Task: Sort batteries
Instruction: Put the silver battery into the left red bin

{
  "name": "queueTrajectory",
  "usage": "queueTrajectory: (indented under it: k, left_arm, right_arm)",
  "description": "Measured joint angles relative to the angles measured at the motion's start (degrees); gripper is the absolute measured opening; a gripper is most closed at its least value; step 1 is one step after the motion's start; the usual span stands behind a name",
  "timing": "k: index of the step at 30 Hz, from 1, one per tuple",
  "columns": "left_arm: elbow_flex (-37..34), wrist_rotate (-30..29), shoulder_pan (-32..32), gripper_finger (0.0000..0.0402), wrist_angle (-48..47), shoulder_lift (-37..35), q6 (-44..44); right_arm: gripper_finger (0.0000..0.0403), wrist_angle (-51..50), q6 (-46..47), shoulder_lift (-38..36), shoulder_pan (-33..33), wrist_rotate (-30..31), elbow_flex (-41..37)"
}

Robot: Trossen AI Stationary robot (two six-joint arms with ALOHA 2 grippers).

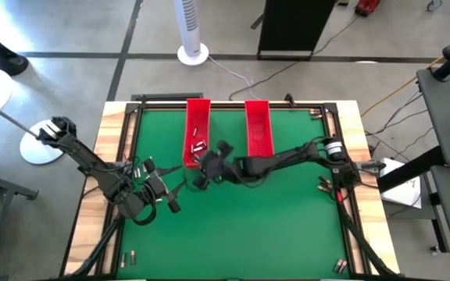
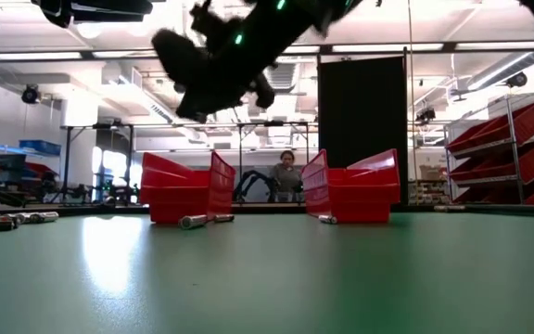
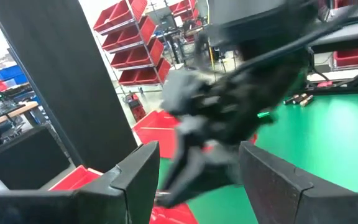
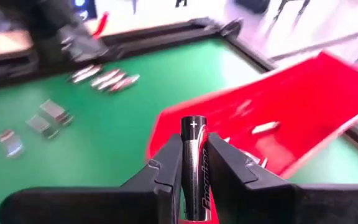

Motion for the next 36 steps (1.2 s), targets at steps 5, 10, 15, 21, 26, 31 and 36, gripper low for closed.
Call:
queueTrajectory:
  k: [5,10,15,21,26,31,36]
  left_arm:
    - [0.0,0.12,0.0,0.0199,-1.18,0.0,-0.86]
    - [0.0,2.88,0.04,0.0199,-3.06,0.02,-4.97]
    - [0.0,2.95,0.04,0.0199,-3.21,0.02,-6.46]
    - [0.0,4.81,1.27,0.0199,-6.35,0.53,-13.14]
    - [0.0,9.28,3.42,0.0199,-10.87,2.75,-19.3]
    - [0.0,12.65,7.14,0.0199,-9.59,7.82,-20.25]
    - [-0.02,12.72,13.13,0.0199,-4.29,14.13,-19.06]
  right_arm:
    - [0.0058,7.15,-0.75,1.85,-4.31,-3.65,-0.04]
    - [0.0111,7.62,0.45,3.42,-5.61,-6.34,-0.04]
    - [0.0184,7.77,-2.46,2.77,-5.32,-6.37,0.0]
    - [0.0239,-9.19,-2.66,-4.71,-0.75,-5.37,0.11]
    - [0.0261,-40.48,12.79,-12.79,7.33,12.56,-0.61]
    - [0.0267,-57.17,36.78,-21.36,18.44,26.53,-6.88]
    - [0.0262,-51.73,45.19,-25.67,27.22,23.52,-21.17]
